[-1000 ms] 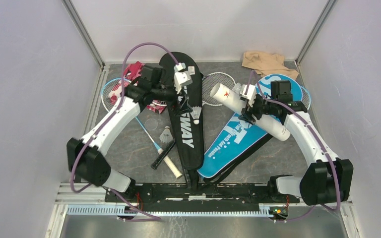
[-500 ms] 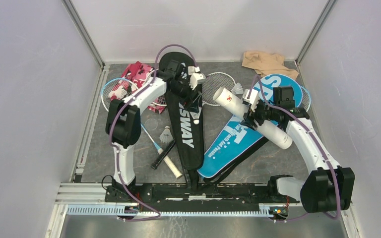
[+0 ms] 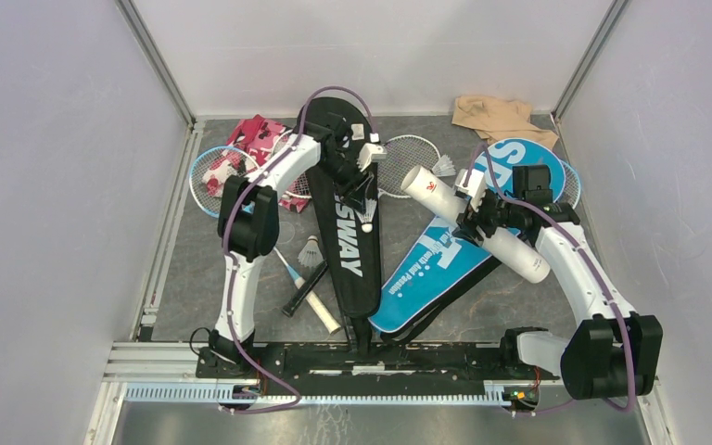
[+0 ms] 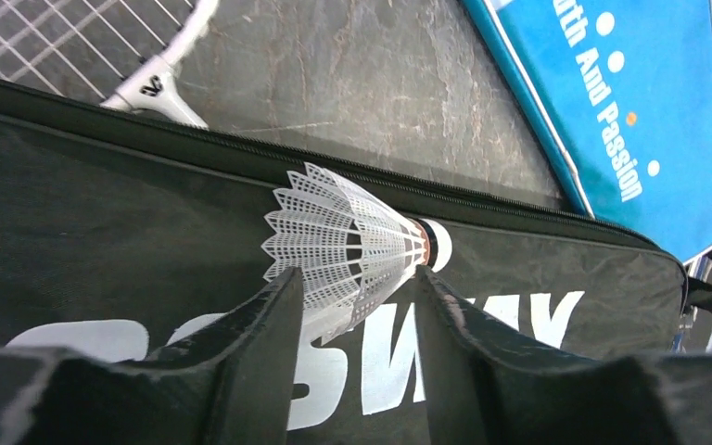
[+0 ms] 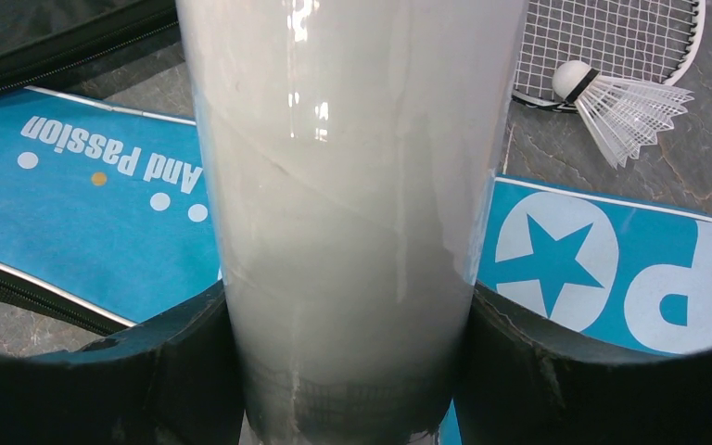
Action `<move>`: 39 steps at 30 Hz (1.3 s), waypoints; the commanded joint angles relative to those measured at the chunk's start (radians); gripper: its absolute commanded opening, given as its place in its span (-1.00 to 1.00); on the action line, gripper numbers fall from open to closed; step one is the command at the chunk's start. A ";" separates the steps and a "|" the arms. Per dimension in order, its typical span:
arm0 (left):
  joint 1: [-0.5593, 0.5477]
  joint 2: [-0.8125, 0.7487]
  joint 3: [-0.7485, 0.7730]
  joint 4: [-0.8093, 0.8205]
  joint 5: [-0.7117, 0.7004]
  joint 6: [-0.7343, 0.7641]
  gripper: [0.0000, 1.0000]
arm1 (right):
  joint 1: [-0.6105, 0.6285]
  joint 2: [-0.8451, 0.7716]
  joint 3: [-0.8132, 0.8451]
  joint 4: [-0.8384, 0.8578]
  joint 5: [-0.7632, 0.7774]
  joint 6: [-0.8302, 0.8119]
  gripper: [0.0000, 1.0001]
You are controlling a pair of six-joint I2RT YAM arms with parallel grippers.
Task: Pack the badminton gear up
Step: Pick up the shuttlecock at the center of the board, then place the shuttlecock at the shuttle tube.
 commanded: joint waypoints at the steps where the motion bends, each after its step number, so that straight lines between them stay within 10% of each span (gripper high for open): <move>1: 0.002 0.021 0.059 -0.119 0.059 0.099 -0.03 | -0.006 0.000 0.010 0.007 -0.025 -0.008 -0.59; 12: 0.035 -0.096 0.062 -0.238 0.125 0.148 -0.95 | -0.006 0.028 0.023 -0.019 -0.017 -0.053 -0.63; 28: 0.044 -0.573 -0.231 0.171 0.259 -0.243 -0.96 | 0.031 0.099 0.064 -0.080 -0.097 -0.205 -0.64; 39: -0.063 -0.580 -0.285 0.350 0.192 -0.393 -0.96 | 0.094 0.117 0.095 -0.068 -0.126 -0.163 -0.63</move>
